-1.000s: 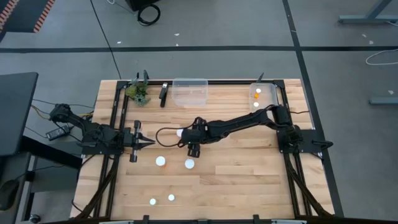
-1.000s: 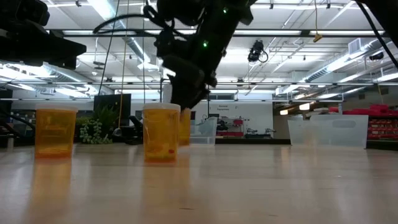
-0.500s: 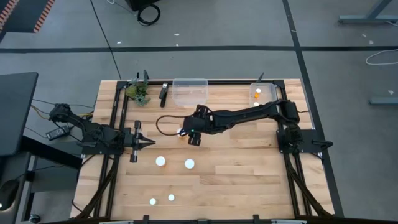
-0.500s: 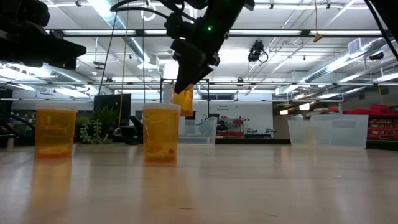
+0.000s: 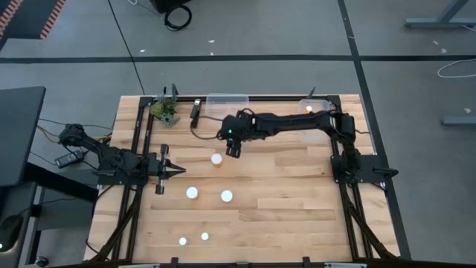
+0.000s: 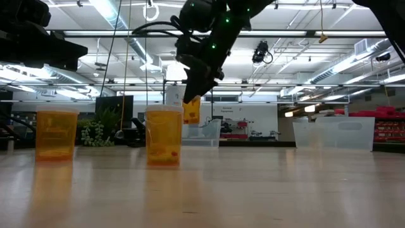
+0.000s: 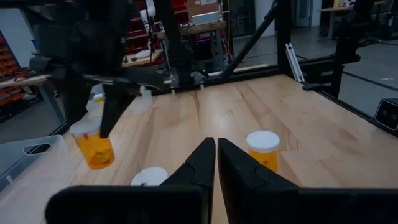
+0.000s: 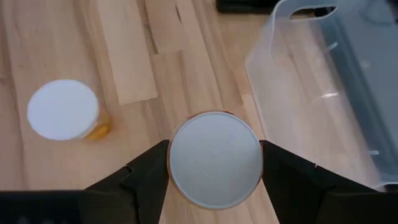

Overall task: Pick and place medicine bottles into bin by pill shape (circle, oval)
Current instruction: Put the middle big orange pill bottle into the left transparent bin

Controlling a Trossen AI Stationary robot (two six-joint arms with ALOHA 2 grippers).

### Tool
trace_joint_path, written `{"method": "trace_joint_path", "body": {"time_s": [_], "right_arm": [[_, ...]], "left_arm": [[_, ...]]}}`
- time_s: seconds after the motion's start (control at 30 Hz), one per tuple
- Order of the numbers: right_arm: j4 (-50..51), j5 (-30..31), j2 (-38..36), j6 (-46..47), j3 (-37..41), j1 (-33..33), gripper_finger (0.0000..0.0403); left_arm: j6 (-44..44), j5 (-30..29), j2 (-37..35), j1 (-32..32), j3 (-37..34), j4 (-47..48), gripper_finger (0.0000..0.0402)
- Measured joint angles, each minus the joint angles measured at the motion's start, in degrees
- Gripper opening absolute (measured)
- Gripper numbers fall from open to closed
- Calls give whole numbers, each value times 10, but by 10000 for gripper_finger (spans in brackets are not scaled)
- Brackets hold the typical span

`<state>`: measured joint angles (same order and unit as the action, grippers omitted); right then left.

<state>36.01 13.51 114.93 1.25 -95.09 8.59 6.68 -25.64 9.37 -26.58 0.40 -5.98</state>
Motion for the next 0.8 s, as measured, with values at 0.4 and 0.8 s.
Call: {"method": "trace_joint_path", "body": {"time_s": [0.4,0.8], "right_arm": [[-71,-95,1,-29,-11,72,240],[-112,-97,3,-96,-11,154,240]], "left_arm": [[0,0,0,0,0,0,30],[0,0,0,0,0,0,35]]}}
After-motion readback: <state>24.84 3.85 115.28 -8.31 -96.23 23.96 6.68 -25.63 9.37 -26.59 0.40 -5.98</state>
